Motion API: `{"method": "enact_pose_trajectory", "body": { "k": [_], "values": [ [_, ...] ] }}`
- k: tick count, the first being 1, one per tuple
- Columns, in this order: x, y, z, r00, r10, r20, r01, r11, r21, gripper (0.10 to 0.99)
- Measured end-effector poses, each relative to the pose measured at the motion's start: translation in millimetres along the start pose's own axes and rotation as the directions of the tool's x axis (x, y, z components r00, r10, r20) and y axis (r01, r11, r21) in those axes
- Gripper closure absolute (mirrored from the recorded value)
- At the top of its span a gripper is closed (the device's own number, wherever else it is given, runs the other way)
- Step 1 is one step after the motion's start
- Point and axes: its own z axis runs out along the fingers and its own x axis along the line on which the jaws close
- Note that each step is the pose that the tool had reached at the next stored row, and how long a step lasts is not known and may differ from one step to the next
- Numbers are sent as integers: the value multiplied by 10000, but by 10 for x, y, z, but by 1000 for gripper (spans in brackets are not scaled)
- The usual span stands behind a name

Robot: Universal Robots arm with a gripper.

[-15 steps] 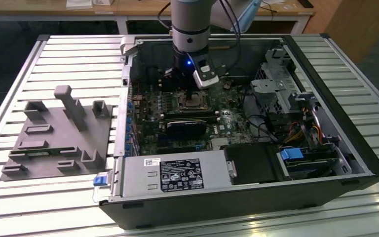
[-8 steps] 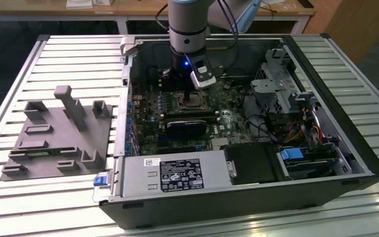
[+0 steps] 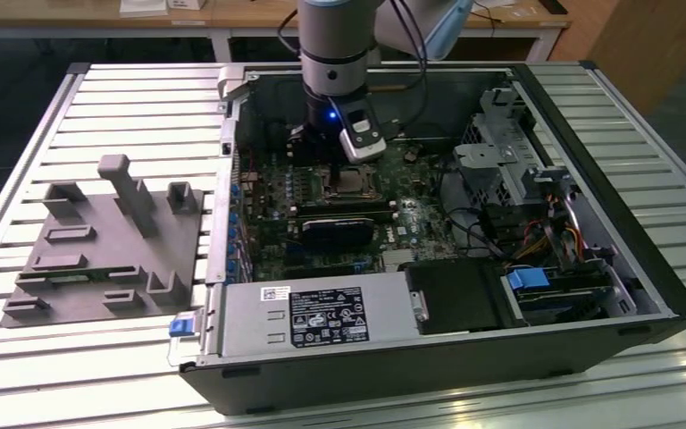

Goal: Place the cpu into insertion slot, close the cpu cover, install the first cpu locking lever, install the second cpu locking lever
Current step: 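Close the cpu cover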

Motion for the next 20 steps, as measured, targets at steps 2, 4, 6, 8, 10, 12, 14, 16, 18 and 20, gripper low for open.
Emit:
{"method": "enact_pose_trajectory", "body": {
  "k": [2, 4, 6, 8, 10, 12, 14, 16, 18, 20],
  "values": [
    [35, -6, 0, 10000, -1, 33, 1, 10000, -5, 980],
    [58, -10, 6, 10000, -2, 50, 2, 10000, -12, 980],
    [68, -13, 21, 10000, -2, 51, 2, 10000, -9, 980],
    [78, -16, 38, 10000, -2, 51, 2, 10000, -10, 980],
    [92, -19, 44, 10000, -2, 50, 2, 10000, -8, 980],
    [105, -21, 49, 10000, -2, 52, 2, 10000, -9, 980],
    [111, -22, 58, 10000, -3, 53, 3, 10000, -11, 980],
    [115, -24, 71, 10000, -4, 53, 4, 10000, -8, 980],
    [117, -25, 73, 10000, -4, 51, 4, 10000, -7, 980],
    [117, -25, 74, 10000, -3, 51, 3, 10000, -7, 980]
  ]
}}
